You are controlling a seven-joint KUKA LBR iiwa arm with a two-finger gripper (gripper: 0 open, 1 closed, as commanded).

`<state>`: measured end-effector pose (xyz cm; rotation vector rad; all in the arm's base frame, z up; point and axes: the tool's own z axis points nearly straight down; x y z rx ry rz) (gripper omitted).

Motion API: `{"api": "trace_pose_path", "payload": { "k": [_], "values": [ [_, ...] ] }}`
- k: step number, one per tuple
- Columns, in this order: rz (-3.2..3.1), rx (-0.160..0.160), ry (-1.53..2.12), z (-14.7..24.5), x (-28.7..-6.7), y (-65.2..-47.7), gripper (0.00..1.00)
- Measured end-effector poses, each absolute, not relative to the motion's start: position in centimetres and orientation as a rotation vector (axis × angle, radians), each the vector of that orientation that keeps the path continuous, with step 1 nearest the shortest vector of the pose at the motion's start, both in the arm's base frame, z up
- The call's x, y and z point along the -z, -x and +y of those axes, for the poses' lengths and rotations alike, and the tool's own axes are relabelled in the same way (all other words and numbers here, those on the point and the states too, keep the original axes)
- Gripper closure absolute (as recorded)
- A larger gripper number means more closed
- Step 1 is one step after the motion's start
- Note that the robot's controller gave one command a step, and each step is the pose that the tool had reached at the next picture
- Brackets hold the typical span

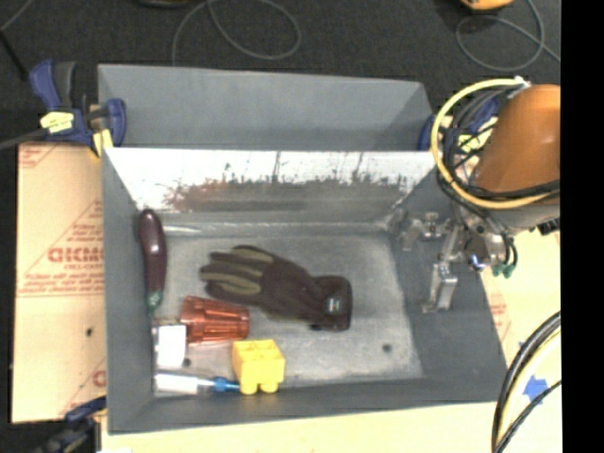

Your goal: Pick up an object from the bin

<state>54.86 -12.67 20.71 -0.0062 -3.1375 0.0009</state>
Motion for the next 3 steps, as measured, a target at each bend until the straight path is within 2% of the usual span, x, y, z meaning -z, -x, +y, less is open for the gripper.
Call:
{"api": "trace_pose_path", "payload": {
  "k": [1,2,3],
  "values": [
    [-3.146,-0.003,0.002,-12.6,-21.2,-55.0,0.0],
    [-3.145,-0.004,0.036,-8.1,-19.0,-54.0,0.0],
    [-3.144,-0.003,-0.106,-4.5,-17.4,-54.9,0.0]
  ]
}}
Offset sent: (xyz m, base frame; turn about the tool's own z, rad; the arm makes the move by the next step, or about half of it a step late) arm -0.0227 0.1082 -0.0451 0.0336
